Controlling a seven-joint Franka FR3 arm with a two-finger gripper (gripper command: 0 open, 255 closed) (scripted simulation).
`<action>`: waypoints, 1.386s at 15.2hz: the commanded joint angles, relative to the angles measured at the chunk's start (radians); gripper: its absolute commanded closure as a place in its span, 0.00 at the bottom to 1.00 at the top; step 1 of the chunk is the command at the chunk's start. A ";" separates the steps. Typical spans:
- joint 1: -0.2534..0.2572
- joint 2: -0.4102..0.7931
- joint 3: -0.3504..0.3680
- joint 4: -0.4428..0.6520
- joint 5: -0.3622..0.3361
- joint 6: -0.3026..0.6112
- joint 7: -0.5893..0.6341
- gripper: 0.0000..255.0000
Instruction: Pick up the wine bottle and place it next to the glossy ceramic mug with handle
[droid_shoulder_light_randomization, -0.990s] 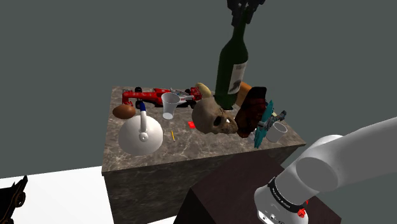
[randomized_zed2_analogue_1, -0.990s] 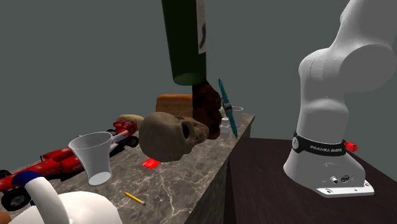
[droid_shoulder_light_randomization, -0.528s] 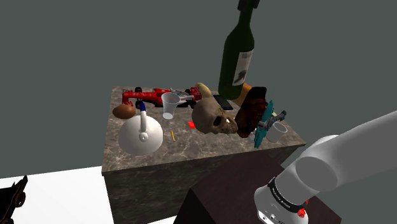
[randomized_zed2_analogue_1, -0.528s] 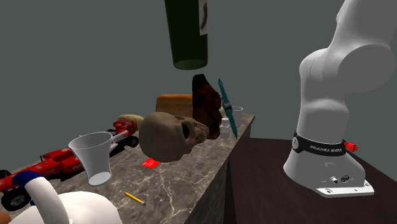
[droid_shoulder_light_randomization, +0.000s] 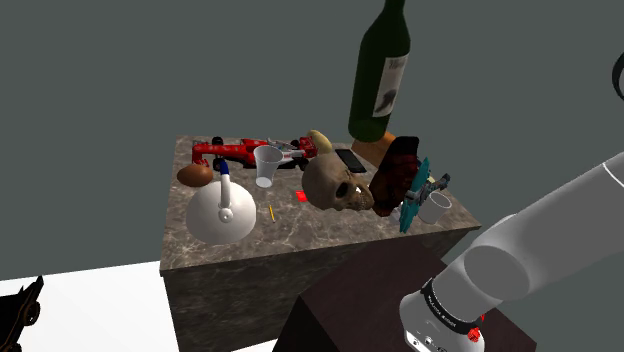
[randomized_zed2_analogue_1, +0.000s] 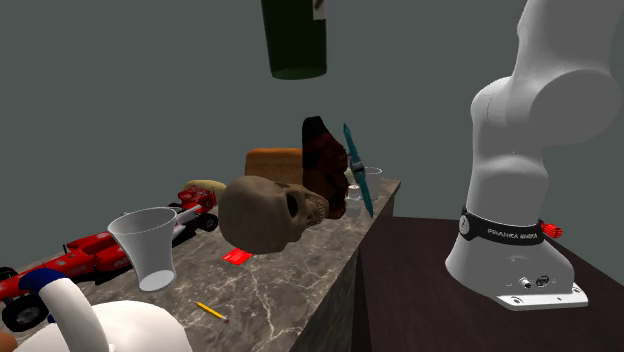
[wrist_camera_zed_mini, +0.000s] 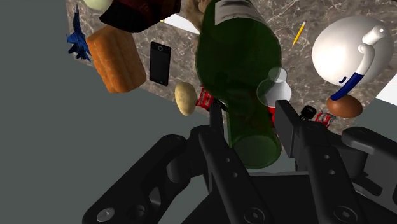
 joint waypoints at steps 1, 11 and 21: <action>0.001 0.026 0.015 0.046 -0.019 -0.027 0.002 1.00; -0.047 -0.249 -0.301 -0.260 0.055 0.119 -0.318 1.00; -0.072 -0.352 -0.540 -0.388 0.003 0.216 -0.577 1.00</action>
